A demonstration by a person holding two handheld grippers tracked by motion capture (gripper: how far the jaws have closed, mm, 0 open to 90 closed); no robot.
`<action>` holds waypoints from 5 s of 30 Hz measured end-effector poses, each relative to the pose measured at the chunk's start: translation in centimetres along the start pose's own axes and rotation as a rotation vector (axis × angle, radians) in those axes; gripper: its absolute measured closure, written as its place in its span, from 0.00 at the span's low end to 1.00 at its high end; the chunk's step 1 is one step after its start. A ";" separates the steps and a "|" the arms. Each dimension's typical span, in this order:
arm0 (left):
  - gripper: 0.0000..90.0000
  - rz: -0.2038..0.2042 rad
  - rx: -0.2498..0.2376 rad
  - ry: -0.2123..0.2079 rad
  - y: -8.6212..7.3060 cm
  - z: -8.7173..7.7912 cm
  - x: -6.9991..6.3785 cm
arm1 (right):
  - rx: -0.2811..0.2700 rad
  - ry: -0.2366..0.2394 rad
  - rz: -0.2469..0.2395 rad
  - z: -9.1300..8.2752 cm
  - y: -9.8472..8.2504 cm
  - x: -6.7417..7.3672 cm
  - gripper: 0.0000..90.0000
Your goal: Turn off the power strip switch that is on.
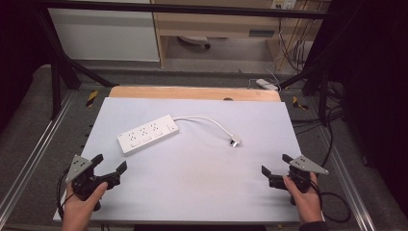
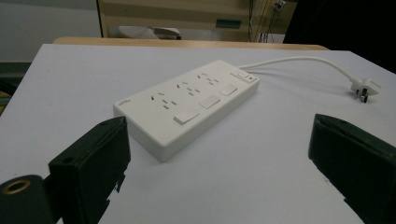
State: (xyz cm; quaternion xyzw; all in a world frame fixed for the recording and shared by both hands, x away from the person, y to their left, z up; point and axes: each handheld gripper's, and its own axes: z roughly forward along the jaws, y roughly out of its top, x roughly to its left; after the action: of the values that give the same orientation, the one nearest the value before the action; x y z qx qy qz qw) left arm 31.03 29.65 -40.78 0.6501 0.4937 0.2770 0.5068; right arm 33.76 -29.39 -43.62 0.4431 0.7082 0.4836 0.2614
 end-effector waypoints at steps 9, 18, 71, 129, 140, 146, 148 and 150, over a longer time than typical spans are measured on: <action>0.06 0.023 -0.020 -0.030 0.5 -0.1 -0.7 | 0.000 -0.005 -0.013 0.2 -0.1 0.1 0.03; 0.06 0.038 -0.033 -0.056 1.5 -0.1 -1.5 | -0.008 -0.004 -0.017 0.1 0.0 0.2 0.03; 0.05 0.081 -0.039 -0.073 6.2 2.1 -3.5 | 0.011 -0.016 0.005 0.4 0.0 0.3 0.03; 0.19 0.096 0.037 -0.008 7.2 9.2 -0.4 | 0.006 -0.012 -0.002 0.3 0.1 0.3 0.03; 0.45 0.092 0.066 0.014 6.9 10.1 0.3 | 0.004 -0.015 0.001 0.2 0.2 0.3 0.03; 0.57 0.100 0.081 0.035 6.7 10.2 0.6 | 0.009 -0.013 0.004 0.3 0.1 0.2 0.03; 0.59 0.099 0.085 0.039 6.5 10.2 0.7 | 0.009 -0.013 0.003 0.3 0.1 0.2 0.03; 0.63 0.101 0.093 0.038 6.3 10.2 0.8 | 0.010 -0.012 0.003 0.3 0.1 0.3 0.03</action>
State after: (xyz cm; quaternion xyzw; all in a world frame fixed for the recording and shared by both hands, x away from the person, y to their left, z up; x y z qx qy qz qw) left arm 42.39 26.44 -38.37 0.6917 0.4822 0.2913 0.4519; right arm 33.92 -29.01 -43.60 0.4482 0.7084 0.4778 0.2627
